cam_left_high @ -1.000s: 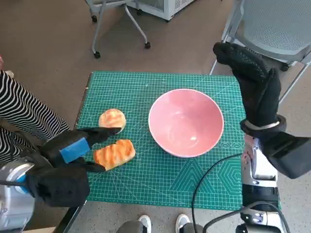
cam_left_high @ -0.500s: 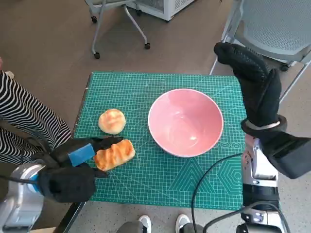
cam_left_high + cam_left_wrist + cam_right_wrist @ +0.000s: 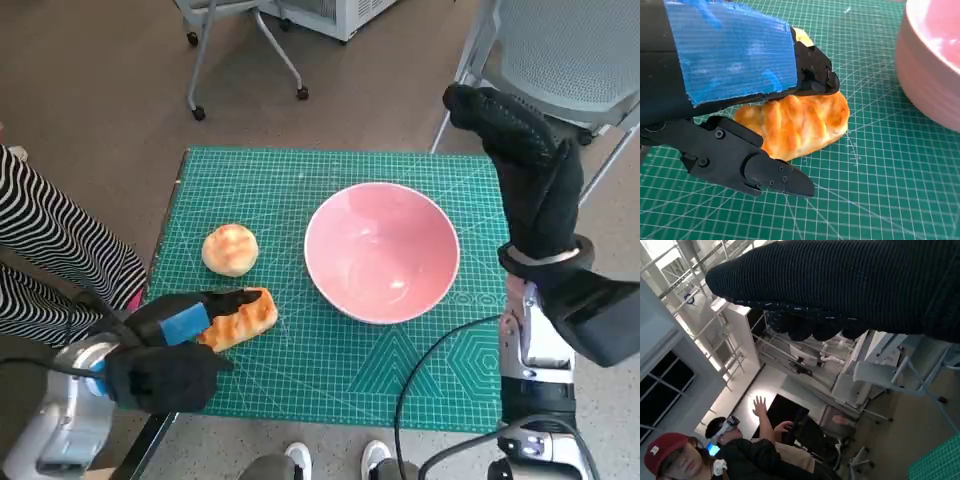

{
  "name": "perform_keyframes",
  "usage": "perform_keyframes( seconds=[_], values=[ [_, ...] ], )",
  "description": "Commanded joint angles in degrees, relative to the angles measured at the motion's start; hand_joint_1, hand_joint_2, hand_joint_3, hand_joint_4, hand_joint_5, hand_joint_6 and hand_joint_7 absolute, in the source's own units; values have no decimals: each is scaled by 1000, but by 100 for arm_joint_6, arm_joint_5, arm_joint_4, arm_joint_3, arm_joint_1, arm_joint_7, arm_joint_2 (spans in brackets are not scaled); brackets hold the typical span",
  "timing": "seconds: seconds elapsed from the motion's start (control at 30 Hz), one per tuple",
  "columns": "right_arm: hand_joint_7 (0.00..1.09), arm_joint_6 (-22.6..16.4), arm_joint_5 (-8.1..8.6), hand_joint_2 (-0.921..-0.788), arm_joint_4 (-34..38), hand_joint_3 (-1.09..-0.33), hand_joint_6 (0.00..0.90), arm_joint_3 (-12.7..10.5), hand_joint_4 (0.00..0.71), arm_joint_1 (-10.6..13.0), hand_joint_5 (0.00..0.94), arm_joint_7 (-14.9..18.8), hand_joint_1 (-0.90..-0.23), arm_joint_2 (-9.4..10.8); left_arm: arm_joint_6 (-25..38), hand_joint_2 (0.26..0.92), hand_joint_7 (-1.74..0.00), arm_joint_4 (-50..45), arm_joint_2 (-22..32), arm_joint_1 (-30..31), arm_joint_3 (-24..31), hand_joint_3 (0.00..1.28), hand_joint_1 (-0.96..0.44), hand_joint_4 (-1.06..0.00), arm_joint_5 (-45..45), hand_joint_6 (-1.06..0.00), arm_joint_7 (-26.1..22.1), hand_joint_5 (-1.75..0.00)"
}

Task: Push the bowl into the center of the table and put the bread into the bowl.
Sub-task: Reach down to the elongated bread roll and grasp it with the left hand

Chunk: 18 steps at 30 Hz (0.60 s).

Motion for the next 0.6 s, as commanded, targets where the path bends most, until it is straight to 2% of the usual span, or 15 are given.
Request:
perform_keyframes(
  seconds=[0.03,0.27,0.37,0.47,0.57,0.6],
  values=[
    [536,5,65,-921,41,-626,-1,-16,152,74,3,71,-697,-20,-184,920,-112,178,-131,10,-76,39,-493,-449,186,-360,277,-50],
    [534,-61,116,-921,75,-623,-1,-19,153,83,3,140,-693,-8,-559,909,-167,485,-284,133,-148,18,-358,-605,573,-494,948,-119],
    [535,-94,139,-921,101,-621,-1,-20,153,72,3,171,-687,3,-740,903,-198,676,-315,150,-202,11,-286,-713,766,-564,1220,-178],
    [536,-122,147,-921,102,-621,-1,-10,153,72,3,183,-683,9,-883,901,-210,817,-323,149,-223,4,-236,-697,868,-623,1370,-418],
    [533,-154,167,-921,112,-623,-1,-2,152,69,3,208,-677,17,-1066,897,-261,999,-312,139,-231,4,-174,-660,925,-674,1526,-759],
    [532,-158,176,-921,112,-624,-1,-1,152,68,2,216,-674,19,-1123,906,-309,1050,-310,137,-226,32,21,-663,936,-686,1563,-934]
  ],
)
